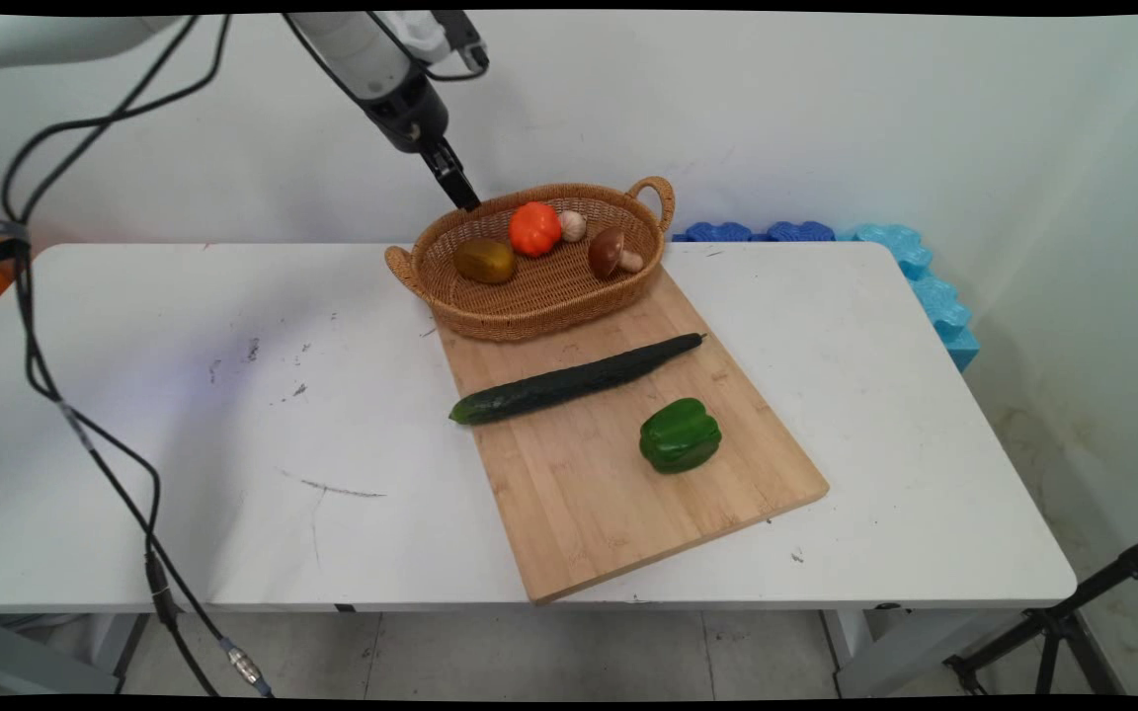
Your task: Pick up the potato from the vegetable basket
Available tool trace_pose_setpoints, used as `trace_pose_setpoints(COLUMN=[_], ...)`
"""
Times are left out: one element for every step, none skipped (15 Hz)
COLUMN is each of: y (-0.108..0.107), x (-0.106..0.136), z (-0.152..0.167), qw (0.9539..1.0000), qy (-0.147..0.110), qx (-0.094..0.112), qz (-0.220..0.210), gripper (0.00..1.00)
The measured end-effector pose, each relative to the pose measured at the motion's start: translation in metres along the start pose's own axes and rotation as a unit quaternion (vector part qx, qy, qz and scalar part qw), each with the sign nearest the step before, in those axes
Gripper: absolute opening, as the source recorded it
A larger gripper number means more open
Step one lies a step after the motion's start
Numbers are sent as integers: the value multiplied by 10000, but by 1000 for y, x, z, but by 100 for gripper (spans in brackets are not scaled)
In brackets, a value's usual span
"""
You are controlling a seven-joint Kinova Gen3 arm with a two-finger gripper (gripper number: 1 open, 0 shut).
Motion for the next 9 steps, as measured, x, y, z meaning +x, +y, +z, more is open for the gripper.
trace_pose_setpoints(y=[-1, -2, -2, -1, 0, 0, 1, 2, 2], x=[3, 6, 10, 13, 14, 16, 17, 19, 20], z=[11, 19, 27, 33, 39, 45, 51, 57, 61], qw=[9999, 9994, 9985, 9973, 9959, 9940, 9919, 9896, 9877], qy=[-63, -127, -187, -244, -299, -363, -422, -478, -525], qx=[-58, -128, -211, -286, -355, -435, -510, -576, -625], qz=[135, 291, 467, 624, 770, 933, 1086, 1227, 1331], gripper=[100, 100, 100, 100, 100, 100, 100, 100, 100])
